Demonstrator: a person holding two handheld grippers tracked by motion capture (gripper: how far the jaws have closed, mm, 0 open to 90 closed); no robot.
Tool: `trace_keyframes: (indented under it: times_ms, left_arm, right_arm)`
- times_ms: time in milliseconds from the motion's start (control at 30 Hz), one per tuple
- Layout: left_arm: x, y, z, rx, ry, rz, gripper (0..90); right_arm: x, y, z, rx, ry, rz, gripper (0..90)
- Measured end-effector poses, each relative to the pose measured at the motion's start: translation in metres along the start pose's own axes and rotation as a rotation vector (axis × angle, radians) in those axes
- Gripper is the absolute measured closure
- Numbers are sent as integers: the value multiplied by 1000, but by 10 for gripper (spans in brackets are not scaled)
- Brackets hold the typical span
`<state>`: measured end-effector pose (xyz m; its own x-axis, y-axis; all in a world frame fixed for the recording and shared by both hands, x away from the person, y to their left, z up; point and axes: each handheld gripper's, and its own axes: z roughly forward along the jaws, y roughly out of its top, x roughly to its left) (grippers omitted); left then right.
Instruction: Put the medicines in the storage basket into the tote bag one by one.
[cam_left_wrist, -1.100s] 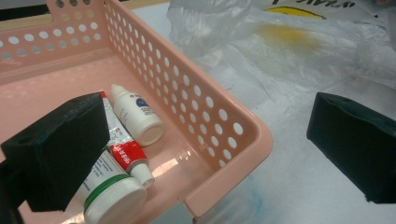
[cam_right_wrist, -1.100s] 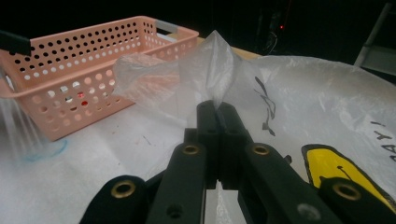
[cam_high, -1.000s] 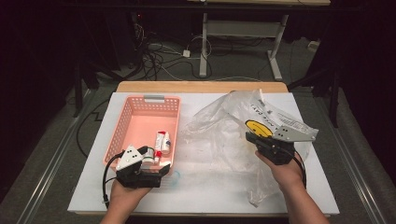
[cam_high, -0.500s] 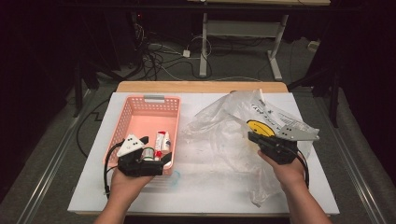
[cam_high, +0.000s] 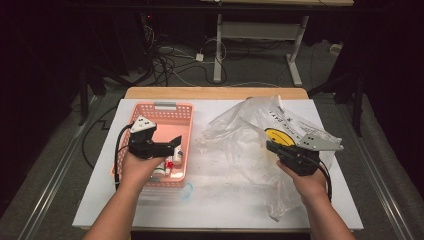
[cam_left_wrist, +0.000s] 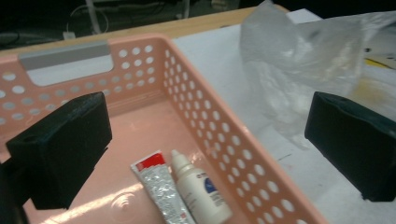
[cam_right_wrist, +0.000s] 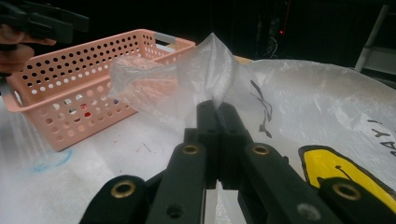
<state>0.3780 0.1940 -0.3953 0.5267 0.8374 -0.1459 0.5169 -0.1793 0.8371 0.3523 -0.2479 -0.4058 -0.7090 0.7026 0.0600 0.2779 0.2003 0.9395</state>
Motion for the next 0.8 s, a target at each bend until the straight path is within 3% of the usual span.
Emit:
trace_keyframes:
  times_ms: [267,600,800]
  left_arm:
    - [27,5,18,76,12,-78,40]
    - [43,8,43,258,8,-144,210]
    - [43,8,55,341,36,-122,319]
  right_arm:
    - [-1,1,0,-1,-2,0,900]
    - [0,1,1,-1,4,3,900]
    - [1,1,0,-3,4,-1,900]
